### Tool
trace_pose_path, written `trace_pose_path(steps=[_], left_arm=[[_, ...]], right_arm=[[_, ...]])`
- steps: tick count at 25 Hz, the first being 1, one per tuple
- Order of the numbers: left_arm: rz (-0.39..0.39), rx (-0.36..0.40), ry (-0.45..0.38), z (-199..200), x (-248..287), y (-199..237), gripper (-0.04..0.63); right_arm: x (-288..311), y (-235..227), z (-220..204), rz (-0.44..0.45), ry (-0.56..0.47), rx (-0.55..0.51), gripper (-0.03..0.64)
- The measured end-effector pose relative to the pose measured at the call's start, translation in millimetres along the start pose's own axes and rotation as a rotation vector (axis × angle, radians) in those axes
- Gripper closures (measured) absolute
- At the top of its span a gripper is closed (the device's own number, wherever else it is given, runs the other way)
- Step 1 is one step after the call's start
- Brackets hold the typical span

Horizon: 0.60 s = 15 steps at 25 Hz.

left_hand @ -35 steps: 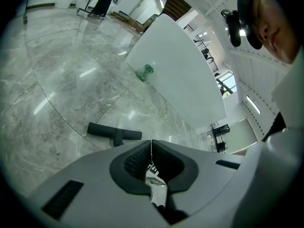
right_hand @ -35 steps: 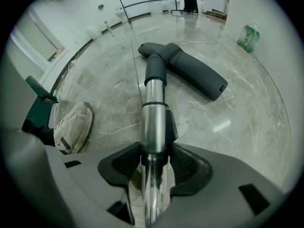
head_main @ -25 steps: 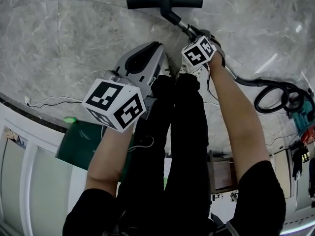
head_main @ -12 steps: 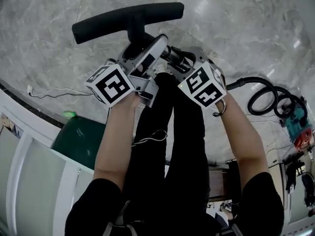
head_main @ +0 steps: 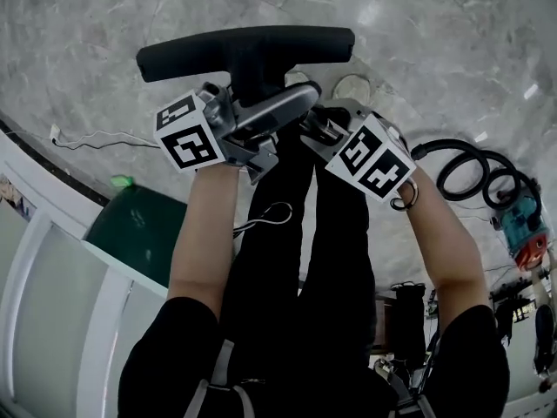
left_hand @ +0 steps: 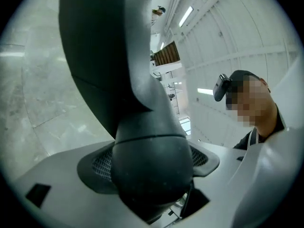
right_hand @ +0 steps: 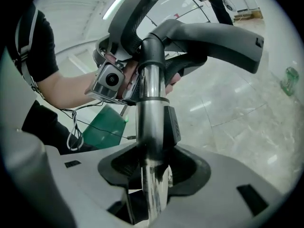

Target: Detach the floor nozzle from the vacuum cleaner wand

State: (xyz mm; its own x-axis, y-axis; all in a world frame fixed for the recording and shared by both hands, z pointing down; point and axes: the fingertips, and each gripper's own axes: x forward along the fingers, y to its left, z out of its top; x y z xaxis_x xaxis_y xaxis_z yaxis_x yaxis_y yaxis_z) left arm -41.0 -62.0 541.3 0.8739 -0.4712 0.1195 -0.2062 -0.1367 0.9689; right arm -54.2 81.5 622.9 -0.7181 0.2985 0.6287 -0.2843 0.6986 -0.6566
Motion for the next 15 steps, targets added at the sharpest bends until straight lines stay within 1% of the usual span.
trace_pose_path(steps=[1,3,4,5,6,8,10,11,13,15], left_arm=[[0.003,0.014,0.0,-2,-3,0,0.196],[0.046,0.031,-0.004,-7,-7,7,0.219],[0.085,0.049,-0.008,-11,-10,12,0.257],[0.129,0.074,-0.012,-15,-14,16,0.344],[0.164,0.099,-0.017,-17,-17,18,0.398],[0.194,0.136,-0.025,-18,-22,17,0.419],[0.185,0.168,-0.017,-18,-20,8,0.425],[0.166,0.186,-0.004,-18,-16,0,0.426],[0.104,0.216,0.036,-21,-2,-17,0.428],[0.082,0.209,0.073,-22,2,-23,0.43]], right_arm=[[2,1,-1,-0.002,-0.004,-0.001,0.433],[7,6,-5,0.022,-0.008,0.007,0.433],[10,10,-8,0.039,-0.008,0.012,0.433],[11,14,-10,0.053,-0.008,0.013,0.433],[13,17,-11,0.063,-0.013,0.009,0.433],[13,21,-9,0.08,-0.038,-0.007,0.433],[13,26,-5,0.136,-0.084,-0.013,0.434],[14,31,-3,0.192,-0.112,-0.013,0.434],[16,47,2,0.335,-0.171,-0.023,0.434],[15,61,8,0.436,-0.22,-0.019,0.431]])
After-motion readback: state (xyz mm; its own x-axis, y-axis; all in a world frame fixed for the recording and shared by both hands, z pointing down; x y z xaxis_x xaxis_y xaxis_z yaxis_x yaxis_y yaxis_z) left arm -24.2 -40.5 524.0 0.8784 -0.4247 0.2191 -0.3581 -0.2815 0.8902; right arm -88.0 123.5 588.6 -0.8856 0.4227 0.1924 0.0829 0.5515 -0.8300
